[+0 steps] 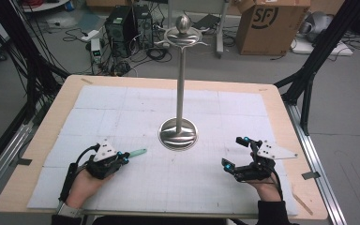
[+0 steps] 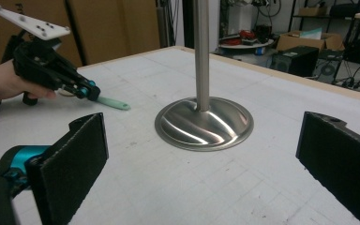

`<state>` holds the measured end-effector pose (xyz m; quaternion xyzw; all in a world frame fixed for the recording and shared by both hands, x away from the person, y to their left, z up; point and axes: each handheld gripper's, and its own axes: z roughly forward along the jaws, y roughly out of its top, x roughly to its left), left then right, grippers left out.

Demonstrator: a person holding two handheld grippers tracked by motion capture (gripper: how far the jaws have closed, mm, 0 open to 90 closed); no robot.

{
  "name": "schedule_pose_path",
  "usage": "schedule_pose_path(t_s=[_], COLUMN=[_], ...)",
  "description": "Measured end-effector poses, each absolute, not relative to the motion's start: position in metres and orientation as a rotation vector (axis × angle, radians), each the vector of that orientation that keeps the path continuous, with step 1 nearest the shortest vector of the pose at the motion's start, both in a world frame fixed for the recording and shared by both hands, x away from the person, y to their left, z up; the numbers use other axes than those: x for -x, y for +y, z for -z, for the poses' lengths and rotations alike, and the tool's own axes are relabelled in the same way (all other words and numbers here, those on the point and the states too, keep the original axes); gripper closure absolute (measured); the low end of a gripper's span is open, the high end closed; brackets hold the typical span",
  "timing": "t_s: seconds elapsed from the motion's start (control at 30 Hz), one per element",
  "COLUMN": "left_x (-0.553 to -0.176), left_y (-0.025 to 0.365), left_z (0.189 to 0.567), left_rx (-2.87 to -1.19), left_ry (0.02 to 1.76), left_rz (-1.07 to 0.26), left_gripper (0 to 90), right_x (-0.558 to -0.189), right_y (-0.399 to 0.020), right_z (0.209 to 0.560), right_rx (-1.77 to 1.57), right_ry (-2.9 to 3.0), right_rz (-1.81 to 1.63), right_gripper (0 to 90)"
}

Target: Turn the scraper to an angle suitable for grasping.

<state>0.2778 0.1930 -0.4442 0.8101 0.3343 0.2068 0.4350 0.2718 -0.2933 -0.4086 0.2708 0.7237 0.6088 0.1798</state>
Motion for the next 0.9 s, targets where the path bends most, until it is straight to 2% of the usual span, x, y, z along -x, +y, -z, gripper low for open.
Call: schedule_pose_path(t_s=[0.1, 0.27, 0.3, 0.33, 0.57, 0.77, 0.9], left_x=[-0.268, -0.255, -0.254, -0.252, -0.24, -0.238, -0.236], left_y=[0.207, 0.238, 0.242, 0.247, 0.276, 0.28, 0.285], left_z=[0.437, 0.423, 0.422, 0.42, 0.424, 0.42, 0.418], left_rx=[-1.903, -1.746, -1.729, -1.711, -1.612, -1.623, -1.649], left_ry=[0.791, 0.735, 0.73, 0.731, 0.732, 0.715, 0.7], left_rz=[-0.526, -0.558, -0.563, -0.568, -0.595, -0.607, -0.612], left_gripper=[78.0, 60.3, 60.3, 53.4, 41.8, 12.8, 12.7], right_x=[-0.272, -0.271, -0.271, -0.272, -0.272, -0.272, -0.274], right_y=[-0.295, -0.295, -0.295, -0.295, -0.298, -0.3, -0.3], right_z=[0.408, 0.408, 0.408, 0.408, 0.407, 0.407, 0.408], right_rx=[-0.773, -0.77, -0.77, -0.768, -0.778, -0.779, -0.786], right_ry=[2.037, 2.041, 2.041, 2.036, 2.028, 2.023, 2.025], right_rz=[-1.722, -1.719, -1.719, -1.718, -1.722, -1.724, -1.716], right_gripper=[1.4, 1.4, 1.4, 1.4, 1.4, 1.4, 1.4])
